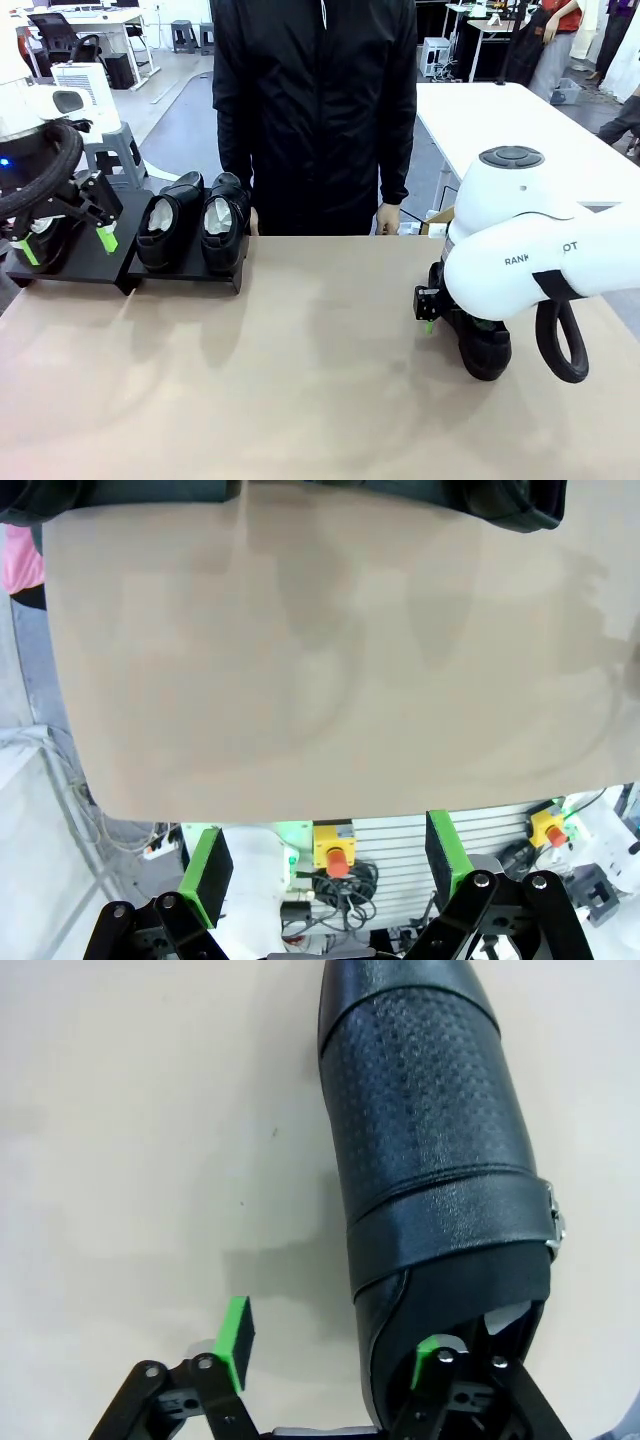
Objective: Organize the shoes by placing them on the stand.
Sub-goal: Pick up one Shoe and place it in the middle of the table.
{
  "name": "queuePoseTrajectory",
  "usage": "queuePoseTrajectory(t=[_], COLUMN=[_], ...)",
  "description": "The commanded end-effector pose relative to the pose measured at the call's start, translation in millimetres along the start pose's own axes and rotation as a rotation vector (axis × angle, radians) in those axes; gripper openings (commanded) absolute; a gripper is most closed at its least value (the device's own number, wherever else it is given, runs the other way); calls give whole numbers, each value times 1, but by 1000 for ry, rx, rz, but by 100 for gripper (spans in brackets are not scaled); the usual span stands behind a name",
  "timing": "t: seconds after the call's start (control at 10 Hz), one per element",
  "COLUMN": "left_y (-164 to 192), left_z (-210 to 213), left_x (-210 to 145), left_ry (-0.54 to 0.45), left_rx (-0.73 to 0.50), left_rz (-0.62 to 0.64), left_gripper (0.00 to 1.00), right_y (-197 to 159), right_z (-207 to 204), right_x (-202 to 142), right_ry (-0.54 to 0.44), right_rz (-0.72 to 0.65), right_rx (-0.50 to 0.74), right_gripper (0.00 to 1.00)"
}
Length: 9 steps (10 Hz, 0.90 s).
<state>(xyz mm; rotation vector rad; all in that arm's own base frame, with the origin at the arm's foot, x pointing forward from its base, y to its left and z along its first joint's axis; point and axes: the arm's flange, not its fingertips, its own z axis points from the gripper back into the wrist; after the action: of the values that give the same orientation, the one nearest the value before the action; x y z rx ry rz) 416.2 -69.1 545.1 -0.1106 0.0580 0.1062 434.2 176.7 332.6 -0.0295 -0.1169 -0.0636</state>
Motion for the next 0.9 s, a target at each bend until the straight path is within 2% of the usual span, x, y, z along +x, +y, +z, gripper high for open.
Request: queuePoseTrajectory(t=[0.0, 0.1, 0.8], left_y=[2, 2, 2], left_z=[1, 1, 1], left_x=[0, 0, 0], left_ry=[1, 1, 1], left_rx=[-6, -6, -6], left_rz=[-11, -11, -11], left_gripper=[100, 100, 100], right_y=[0, -2, -11], right_z=[2, 0, 3], right_x=[8, 10, 12], right_ry=[-29, -27, -32], right_rz=[35, 33, 3], right_rx=[-10, -16, -42], right_gripper=[21, 1, 0])
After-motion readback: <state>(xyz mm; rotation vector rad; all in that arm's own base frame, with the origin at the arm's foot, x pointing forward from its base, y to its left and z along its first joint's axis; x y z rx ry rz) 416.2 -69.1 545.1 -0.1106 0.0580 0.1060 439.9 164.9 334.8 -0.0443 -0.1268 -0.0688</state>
